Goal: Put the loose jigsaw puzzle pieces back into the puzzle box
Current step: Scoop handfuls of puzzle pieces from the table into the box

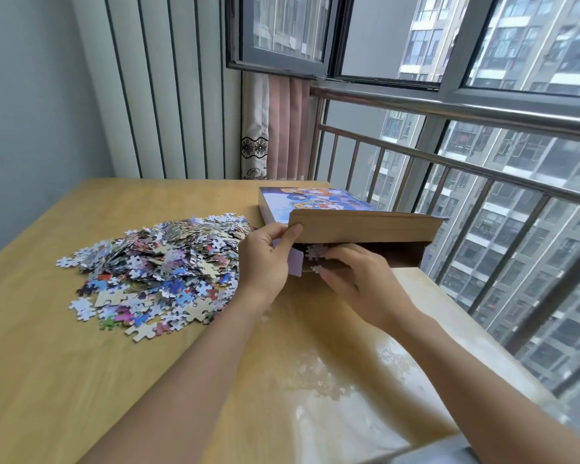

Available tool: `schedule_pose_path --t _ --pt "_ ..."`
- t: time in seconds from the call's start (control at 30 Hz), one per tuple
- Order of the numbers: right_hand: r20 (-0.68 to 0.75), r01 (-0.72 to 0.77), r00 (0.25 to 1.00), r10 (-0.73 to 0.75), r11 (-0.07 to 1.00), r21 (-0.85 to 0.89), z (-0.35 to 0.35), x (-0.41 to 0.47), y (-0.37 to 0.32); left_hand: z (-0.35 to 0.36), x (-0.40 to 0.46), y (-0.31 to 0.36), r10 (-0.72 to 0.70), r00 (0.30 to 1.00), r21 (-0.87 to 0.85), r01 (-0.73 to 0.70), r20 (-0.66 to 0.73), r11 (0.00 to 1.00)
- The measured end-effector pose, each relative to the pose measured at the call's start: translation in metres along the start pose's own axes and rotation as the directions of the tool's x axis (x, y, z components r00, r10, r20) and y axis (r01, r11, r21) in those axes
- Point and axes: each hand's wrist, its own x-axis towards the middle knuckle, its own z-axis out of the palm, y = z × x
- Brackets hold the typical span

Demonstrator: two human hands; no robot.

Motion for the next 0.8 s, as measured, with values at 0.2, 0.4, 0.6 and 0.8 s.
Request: schedule_pose_path --t 0.2,0.4,0.6,0.8 --pt "0.187 0.062 0.982 -0.019 0.972 -0.227 0.006 -0.007 -0.004 0.000 -0.002 -0.004 -0.021 1.000 0.017 0.021 0.013 1.000" --pt "0.279 -0.002 0.958 0.064 0.976 -0.220 0.007 0.006 -0.002 -0.001 -0.001 -0.006 -0.036 0.999 -0.006 0.036 0.005 0.999" --pt "0.397 -0.059 0.912 0.106 0.990 -0.131 0.013 0.038 -0.003 0.001 -0.003 -0.004 -0.031 0.999 0.012 0.031 0.025 0.999" --pt "0.225 -0.001 0.974 0.021 0.996 -0.087 0.015 0.024 -0.007 -0.003 0.001 -0.004 -0.056 0.998 -0.043 0.056 0.006 0.997"
